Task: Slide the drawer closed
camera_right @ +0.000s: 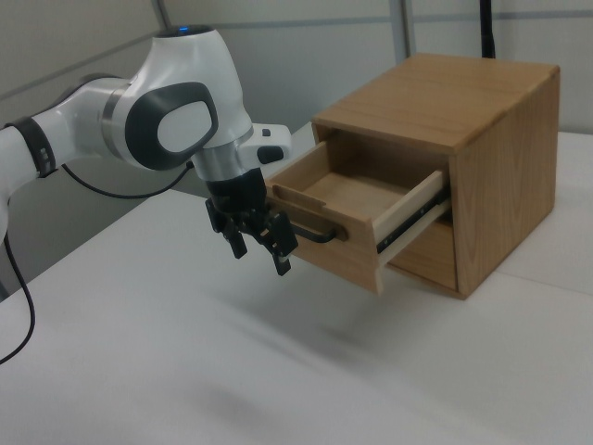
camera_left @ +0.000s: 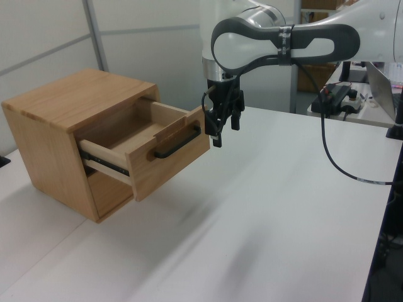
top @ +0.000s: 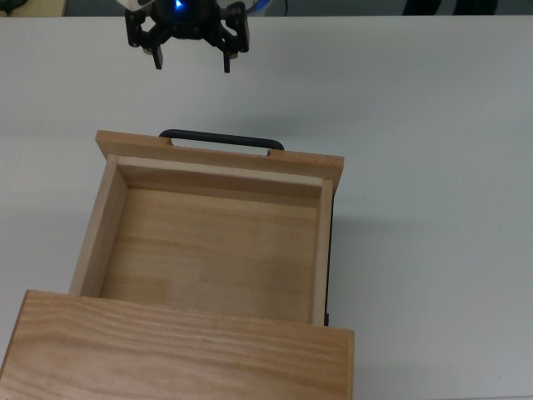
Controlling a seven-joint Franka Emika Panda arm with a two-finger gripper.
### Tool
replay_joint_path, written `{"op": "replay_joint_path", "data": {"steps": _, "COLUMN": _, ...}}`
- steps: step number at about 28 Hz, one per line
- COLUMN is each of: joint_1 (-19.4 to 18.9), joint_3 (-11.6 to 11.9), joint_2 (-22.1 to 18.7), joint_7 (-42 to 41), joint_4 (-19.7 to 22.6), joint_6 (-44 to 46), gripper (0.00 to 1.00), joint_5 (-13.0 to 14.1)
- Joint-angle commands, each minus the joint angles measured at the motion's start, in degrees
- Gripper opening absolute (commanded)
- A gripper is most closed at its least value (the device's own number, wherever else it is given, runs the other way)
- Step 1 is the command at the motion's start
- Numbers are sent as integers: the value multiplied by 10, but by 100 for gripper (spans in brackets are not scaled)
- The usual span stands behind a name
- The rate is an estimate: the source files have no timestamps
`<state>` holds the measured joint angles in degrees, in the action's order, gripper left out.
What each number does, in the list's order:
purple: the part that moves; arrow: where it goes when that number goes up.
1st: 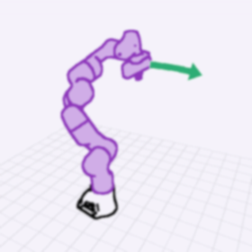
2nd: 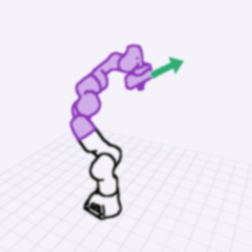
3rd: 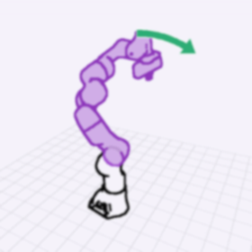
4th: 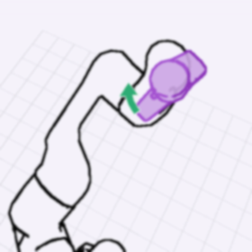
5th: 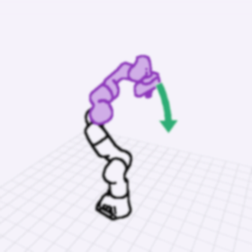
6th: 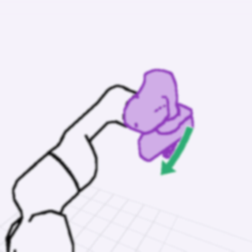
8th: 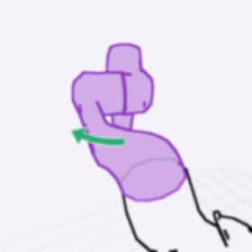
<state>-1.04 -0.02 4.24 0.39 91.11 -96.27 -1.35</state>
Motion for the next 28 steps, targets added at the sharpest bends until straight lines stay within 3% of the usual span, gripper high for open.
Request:
{"op": "replay_joint_path", "data": {"steps": 1, "joint_1": -8, "joint_3": 1, "joint_2": 5, "joint_7": -7, "joint_4": 1, "joint_6": -17, "gripper": 89, "joint_5": -25}}
{"op": "replay_joint_path", "data": {"steps": 5, "joint_1": -8, "joint_3": 1, "joint_2": 5, "joint_7": -7, "joint_4": 1, "joint_6": -19, "gripper": 28, "joint_5": -26}}
{"op": "replay_joint_path", "data": {"steps": 6, "joint_1": -8, "joint_3": 1, "joint_2": 5, "joint_7": -7, "joint_4": 0, "joint_6": -20, "gripper": 3, "joint_5": -26}}
{"op": "replay_joint_path", "data": {"steps": 28, "joint_1": -8, "joint_3": 1, "joint_2": 32, "joint_7": -13, "joint_4": 1, "joint_6": -67, "gripper": 0, "joint_5": -16}}
